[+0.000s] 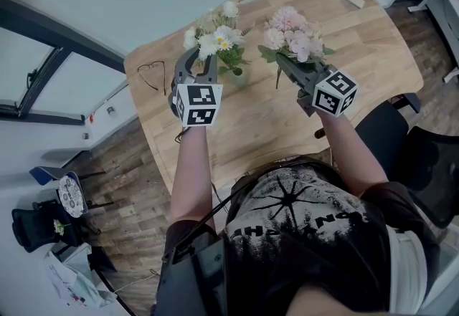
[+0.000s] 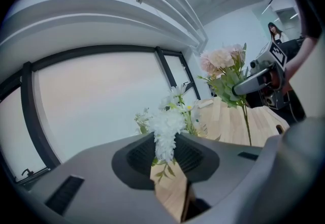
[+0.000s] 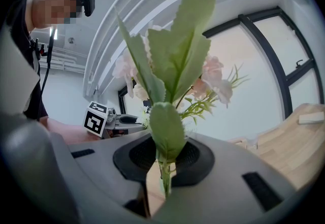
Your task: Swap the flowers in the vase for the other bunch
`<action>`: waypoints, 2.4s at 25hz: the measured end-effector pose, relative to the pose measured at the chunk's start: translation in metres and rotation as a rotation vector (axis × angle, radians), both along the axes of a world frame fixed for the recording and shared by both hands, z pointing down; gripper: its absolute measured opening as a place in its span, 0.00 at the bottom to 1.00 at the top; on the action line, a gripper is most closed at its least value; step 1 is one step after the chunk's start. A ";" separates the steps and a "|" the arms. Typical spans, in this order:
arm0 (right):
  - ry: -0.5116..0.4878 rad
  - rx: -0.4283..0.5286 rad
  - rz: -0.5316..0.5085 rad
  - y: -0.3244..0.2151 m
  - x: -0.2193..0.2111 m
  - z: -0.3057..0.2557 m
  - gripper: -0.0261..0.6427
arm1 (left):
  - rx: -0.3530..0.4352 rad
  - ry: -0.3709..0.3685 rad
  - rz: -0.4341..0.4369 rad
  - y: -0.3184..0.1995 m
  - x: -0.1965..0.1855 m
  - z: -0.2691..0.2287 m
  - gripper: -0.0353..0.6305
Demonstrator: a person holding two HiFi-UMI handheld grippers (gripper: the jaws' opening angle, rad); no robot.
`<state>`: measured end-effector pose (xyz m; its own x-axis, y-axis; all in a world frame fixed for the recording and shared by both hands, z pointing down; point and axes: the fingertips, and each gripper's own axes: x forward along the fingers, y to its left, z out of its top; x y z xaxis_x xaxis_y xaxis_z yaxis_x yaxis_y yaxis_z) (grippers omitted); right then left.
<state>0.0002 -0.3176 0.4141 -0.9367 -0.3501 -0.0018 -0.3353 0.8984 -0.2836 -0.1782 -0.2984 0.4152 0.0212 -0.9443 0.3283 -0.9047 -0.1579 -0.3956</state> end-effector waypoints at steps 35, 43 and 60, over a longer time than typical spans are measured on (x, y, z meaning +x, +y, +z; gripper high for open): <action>-0.052 0.058 -0.068 0.035 -0.032 -0.037 0.11 | 0.168 0.074 -0.151 0.068 -0.062 -0.076 0.22; -0.035 0.047 -0.103 0.045 -0.050 -0.031 0.11 | 0.118 0.106 -0.217 0.106 -0.085 -0.047 0.22; 0.021 0.056 -0.178 0.015 -0.129 -0.036 0.11 | 0.016 0.239 -0.326 0.140 -0.126 0.016 0.22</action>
